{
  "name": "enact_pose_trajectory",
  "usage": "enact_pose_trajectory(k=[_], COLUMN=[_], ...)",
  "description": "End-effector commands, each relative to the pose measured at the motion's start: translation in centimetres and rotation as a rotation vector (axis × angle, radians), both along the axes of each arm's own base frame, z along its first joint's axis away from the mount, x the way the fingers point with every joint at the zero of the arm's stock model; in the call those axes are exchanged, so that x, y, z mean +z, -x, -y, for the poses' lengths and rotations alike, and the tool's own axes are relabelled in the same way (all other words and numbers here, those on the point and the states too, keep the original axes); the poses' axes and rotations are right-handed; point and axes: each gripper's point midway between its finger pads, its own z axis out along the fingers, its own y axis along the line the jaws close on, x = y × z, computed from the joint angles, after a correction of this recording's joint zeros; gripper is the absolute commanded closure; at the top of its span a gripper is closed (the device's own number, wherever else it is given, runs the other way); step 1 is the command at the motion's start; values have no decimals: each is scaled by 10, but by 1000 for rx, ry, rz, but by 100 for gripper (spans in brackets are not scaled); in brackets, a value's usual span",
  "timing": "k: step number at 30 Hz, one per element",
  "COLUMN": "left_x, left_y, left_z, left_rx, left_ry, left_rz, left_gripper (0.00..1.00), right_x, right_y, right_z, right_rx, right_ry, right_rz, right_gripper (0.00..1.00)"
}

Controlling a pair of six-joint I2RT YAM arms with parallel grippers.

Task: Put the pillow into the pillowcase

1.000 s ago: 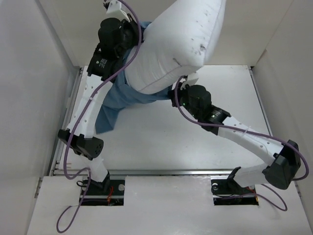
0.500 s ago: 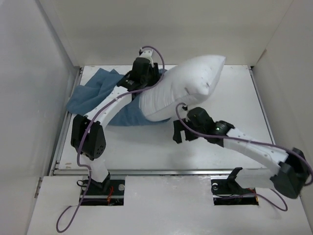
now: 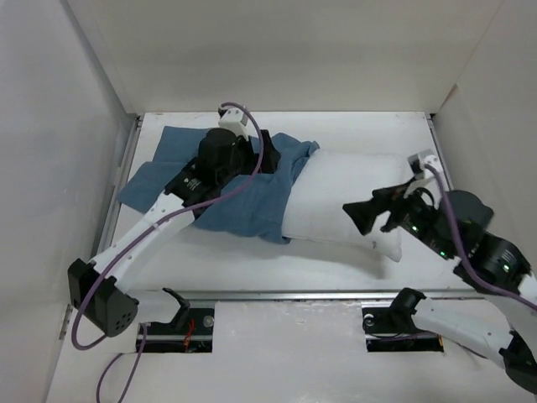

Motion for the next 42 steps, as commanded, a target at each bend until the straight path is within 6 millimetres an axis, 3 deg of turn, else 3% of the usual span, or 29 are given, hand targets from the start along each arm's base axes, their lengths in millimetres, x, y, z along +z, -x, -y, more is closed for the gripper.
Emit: enact_pose_trajectory(k=[1,2,6,8,9,10,12,14,15,19,20,21,23,25,28,29,30,31,33,34,36,38,40,41,42], left_x=[-23,-26,-53,-68,-86,-87,-106,-109,-114,-118,-118,-116,-113,-106,-90,-93,-81,-80,-68,-61,-49,-20,-4,3,8], left_y=[29,47,76,82,86,81,74,67,66,57,55,53,54,56,61,62,62,65,69,72,75,80,90,93,106], left_z=[3,14,31,36,40,37,32,21,18,22,19,22,23,23,15,14,16,19,26,35,46,60,75,81,92], left_rx=[-29,-73,-69,-52,-34,23,102,207,231,247,256,257,248,239,227,226,205,169,99,38,-33,-128,-218,-257,-333], left_ry=[-48,-62,-148,-186,-219,-239,-301,-332,-345,-354,-353,-349,-337,-317,-285,-293,-270,-260,-239,-224,-203,-154,-121,-103,-87], left_rz=[-48,-57,-93,-121,-167,-163,-197,-214,-220,-220,-222,-220,-221,-217,-177,-181,-154,-155,-129,-112,-80,-29,-7,6,6], left_gripper=[0,0,0,3,5,7,15,20,23,42,49,68,80,98,100,100,100,100,100,100,100,100,100,100,100], right_x=[-56,-77,-101,-109,-116,-108,-123,-127,-141,-159,-158,-160,-177,-180,-207,-196,-213,-215,-208,-186,-166,-117,-95,-66,-55], right_y=[-49,-62,-93,-100,-104,-109,-109,-110,-109,-106,-109,-110,-108,-112,-129,-133,-141,-147,-161,-169,-169,-171,-168,-169,-170], right_z=[-20,-28,-45,-50,-54,-58,-64,-68,-69,-74,-76,-77,-82,-91,-105,-109,-114,-120,-125,-137,-145,-159,-160,-160,-155], right_rx=[-68,-80,-97,-100,-99,-101,-70,-57,-45,4,4,6,41,66,66,61,55,52,-6,-35,-48,-52,-58,-78,-104], right_ry=[249,314,410,430,437,415,432,423,433,438,428,430,444,431,475,451,487,481,450,335,192,-40,-177,-316,-377], right_rz=[-60,-94,-74,-73,-79,-47,-57,-43,-56,-33,-11,-2,-13,13,1,26,-5,-10,-6,38,78,148,182,225,243], right_gripper=[0,0,0,0,0,0,0,0,0,0,0,0,0,0,3,3,30,50,100,100,100,100,100,100,100])
